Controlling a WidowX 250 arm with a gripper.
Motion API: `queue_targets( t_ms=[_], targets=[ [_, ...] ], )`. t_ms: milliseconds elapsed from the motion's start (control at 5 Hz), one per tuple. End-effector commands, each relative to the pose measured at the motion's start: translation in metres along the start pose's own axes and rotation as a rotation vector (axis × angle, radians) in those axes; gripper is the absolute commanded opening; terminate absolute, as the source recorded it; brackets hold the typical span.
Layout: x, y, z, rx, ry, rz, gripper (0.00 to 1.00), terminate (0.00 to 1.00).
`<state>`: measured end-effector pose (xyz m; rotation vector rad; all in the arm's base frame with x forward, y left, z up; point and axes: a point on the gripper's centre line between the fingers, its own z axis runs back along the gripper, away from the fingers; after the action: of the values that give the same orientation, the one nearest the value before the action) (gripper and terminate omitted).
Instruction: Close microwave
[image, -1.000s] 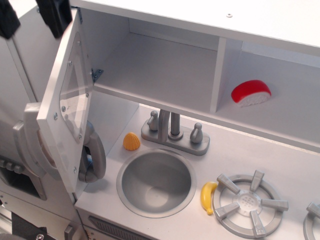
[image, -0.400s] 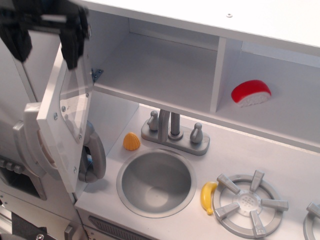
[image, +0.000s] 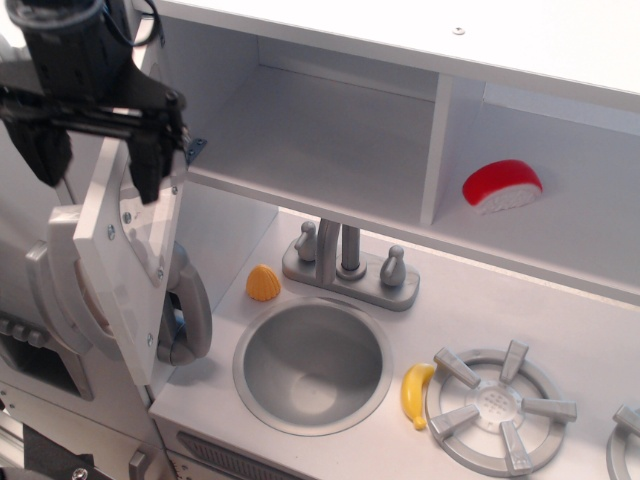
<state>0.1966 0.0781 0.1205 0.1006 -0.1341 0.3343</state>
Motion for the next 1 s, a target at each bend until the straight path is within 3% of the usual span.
queue_targets(
  t_ms=[0,400,600,800],
  targets=[
    [0.009,-0.031,0.018,-0.138,-0.032,0.034,1.0,0.0],
    [0.011,-0.06,0.029,-0.299,-0.065,-0.004,1.0,0.0],
    [0.009,-0.071,0.047,-0.353,-0.051,-0.009,1.0,0.0],
    [-0.01,-0.063,0.07,-0.4,-0.036,-0.061,1.0,0.0]
  ],
)
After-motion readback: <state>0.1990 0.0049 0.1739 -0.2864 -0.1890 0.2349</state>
